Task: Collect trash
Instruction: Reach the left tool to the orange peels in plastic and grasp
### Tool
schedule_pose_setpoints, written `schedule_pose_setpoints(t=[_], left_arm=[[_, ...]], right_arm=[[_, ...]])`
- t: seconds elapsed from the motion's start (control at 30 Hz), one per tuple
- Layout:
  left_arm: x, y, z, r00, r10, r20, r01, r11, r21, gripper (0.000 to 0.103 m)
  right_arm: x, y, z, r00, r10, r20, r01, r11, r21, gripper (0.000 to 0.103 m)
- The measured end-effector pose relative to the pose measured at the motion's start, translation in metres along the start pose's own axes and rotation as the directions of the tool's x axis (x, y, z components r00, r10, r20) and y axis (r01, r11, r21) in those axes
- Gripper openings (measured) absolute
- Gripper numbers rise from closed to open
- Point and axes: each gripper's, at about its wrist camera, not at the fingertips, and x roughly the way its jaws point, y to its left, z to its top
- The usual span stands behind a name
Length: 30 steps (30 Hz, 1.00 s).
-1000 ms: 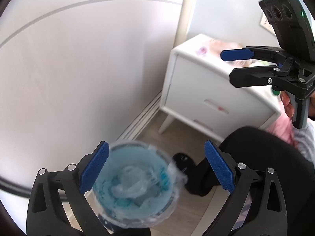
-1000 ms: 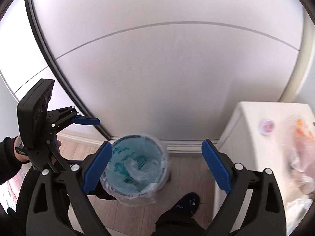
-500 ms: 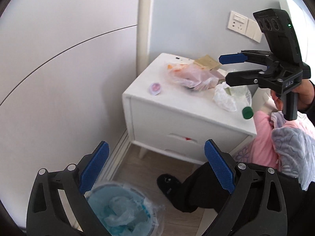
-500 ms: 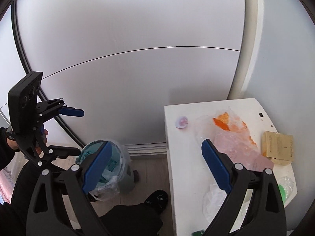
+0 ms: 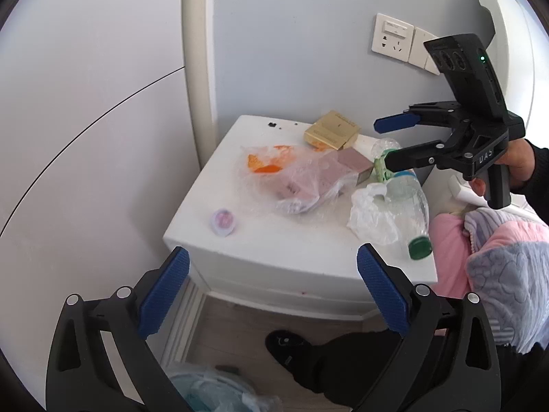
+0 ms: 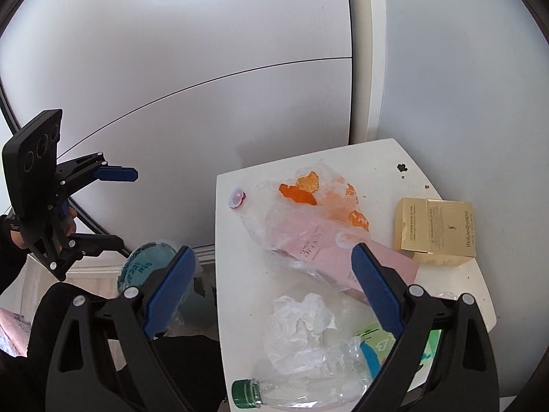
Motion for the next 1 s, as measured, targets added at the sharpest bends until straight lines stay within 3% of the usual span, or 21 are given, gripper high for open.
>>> schedule_pose_setpoints(t=[0.33, 0.7, 1.0], left_arm=[[0.066, 0.013, 0.039, 0.99, -0.125, -0.064, 0.125, 0.992, -0.007, 0.095], [0.129, 0.036, 0.061, 0.976, -0.178, -0.127, 0.177, 0.984, -0.02, 0.095], [0.164, 0.051, 0.071, 0.945, -0.29, -0.154, 0.282, 0.957, -0.075, 0.095]], right_arm=[[0.039, -0.054, 0.014, 0.993, 0.06, -0.098, -0.057, 0.998, 0.034, 0.089], [0.082, -0.086, 0.028, 0.974, 0.127, -0.188, -0.116, 0.991, 0.065, 0.089], [0.11, -0.104, 0.037, 0.952, 0.191, -0.238, -0.168, 0.979, 0.116, 0.089]])
